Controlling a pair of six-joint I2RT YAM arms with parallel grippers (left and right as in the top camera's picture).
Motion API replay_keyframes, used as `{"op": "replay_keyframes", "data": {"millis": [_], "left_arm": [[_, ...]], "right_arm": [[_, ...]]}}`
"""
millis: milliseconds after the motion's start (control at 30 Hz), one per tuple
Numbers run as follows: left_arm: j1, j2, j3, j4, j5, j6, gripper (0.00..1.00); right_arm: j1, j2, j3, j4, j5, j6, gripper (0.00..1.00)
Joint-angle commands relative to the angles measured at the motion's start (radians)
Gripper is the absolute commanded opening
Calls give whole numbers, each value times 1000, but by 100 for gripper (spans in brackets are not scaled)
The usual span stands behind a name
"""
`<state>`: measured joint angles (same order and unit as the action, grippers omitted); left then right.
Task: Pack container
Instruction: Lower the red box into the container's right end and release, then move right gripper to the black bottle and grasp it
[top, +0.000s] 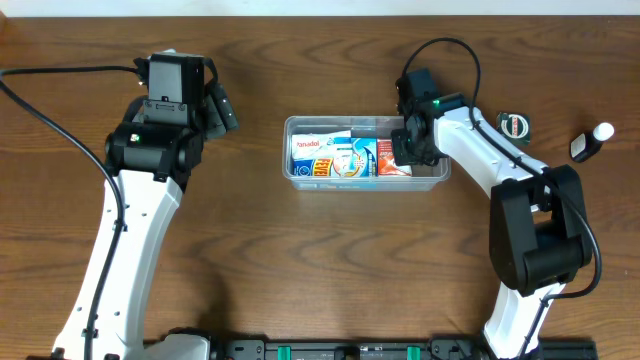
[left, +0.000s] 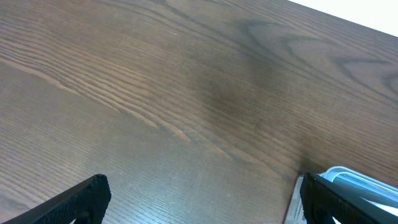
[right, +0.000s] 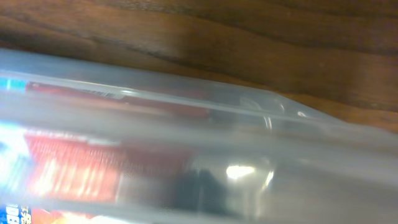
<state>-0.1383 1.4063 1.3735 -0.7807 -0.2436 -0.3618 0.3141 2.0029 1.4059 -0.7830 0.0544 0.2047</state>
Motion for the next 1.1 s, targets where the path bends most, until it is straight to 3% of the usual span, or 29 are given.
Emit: {"op": "replay_keyframes", "data": {"millis": [0, 333, 400, 600, 633, 700, 733, 933, 1067], "left_arm": [[4, 6, 11, 0, -16, 10, 98], [4, 6, 11, 0, -16, 10, 98], [4, 6, 11, 0, -16, 10, 98], [4, 6, 11, 0, -15, 10, 98], [4, 6, 11, 0, -16, 10, 98], [4, 6, 11, 0, -15, 10, 98], [4, 6, 11, 0, -16, 10, 98], [4, 6, 11, 0, -16, 10, 98], [4, 6, 11, 0, -16, 10, 98]], "right_arm": [[-8, -19, 2, 3, -36, -43, 1], [-115, -285, 144, -97, -25, -50, 2], [-163, -354, 154, -99, 10, -49, 10], [-404, -484, 154, -112, 155, -89, 17], [-448, -488, 154, -118, 155, -104, 27], [-538, -486, 153, -134, 155, -131, 64], [-586, -479, 153, -139, 155, -143, 70], [-776, -417, 150, -135, 96, -172, 95], [-832, -357, 150, -115, 5, -240, 99]]}}
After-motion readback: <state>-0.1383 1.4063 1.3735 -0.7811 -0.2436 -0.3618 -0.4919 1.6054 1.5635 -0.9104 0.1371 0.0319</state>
